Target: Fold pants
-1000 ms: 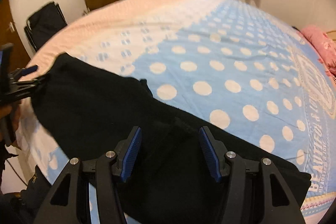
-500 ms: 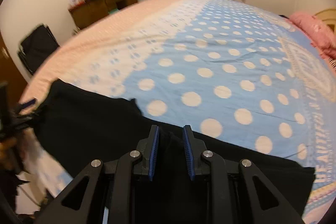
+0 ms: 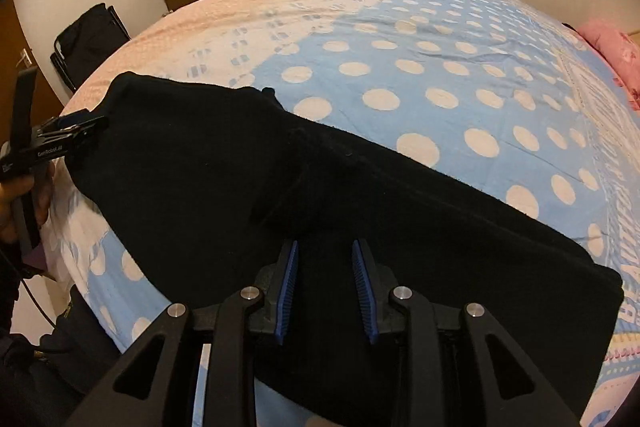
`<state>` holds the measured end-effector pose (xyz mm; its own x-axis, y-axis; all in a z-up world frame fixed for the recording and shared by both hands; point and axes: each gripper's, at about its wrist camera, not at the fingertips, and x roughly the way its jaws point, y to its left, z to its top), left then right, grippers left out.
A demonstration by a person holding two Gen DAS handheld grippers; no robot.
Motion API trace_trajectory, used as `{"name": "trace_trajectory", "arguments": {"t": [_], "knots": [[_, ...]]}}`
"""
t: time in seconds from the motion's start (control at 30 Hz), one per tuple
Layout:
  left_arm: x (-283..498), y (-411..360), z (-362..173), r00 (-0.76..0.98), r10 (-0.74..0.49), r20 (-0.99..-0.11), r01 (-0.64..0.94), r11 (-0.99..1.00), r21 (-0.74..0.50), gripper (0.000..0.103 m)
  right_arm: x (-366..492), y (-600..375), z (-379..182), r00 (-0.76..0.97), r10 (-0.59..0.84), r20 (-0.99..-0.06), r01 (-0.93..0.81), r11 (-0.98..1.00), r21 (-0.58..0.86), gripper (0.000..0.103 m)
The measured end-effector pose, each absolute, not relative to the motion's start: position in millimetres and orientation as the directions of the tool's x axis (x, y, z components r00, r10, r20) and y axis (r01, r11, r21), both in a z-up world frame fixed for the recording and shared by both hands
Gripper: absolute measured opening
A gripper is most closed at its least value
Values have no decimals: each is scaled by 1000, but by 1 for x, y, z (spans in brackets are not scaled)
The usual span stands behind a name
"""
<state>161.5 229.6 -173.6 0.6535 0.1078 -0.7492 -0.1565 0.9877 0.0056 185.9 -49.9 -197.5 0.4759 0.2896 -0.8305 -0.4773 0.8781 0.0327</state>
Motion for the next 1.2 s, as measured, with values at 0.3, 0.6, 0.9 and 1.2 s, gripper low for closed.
{"name": "trace_trajectory", "arguments": {"t": [0.3, 0.6, 0.9, 1.2], "knots": [[165, 220, -174, 644, 117, -756, -144, 989, 30, 85, 168, -76, -180, 540, 349, -766, -458, 885, 80, 33], [168, 212, -172, 639, 95, -764, -139, 990, 8, 69, 154, -86, -178, 572, 397, -718, -462, 879, 118, 34], [176, 208, -175, 631, 108, -768, -142, 990, 22, 76, 153, -98, -178, 589, 412, -695, -445, 884, 147, 34], [171, 218, -168, 635, 23, -772, -113, 991, -64, 33, 154, -105, -173, 611, 418, -673, -428, 889, 163, 34]]}}
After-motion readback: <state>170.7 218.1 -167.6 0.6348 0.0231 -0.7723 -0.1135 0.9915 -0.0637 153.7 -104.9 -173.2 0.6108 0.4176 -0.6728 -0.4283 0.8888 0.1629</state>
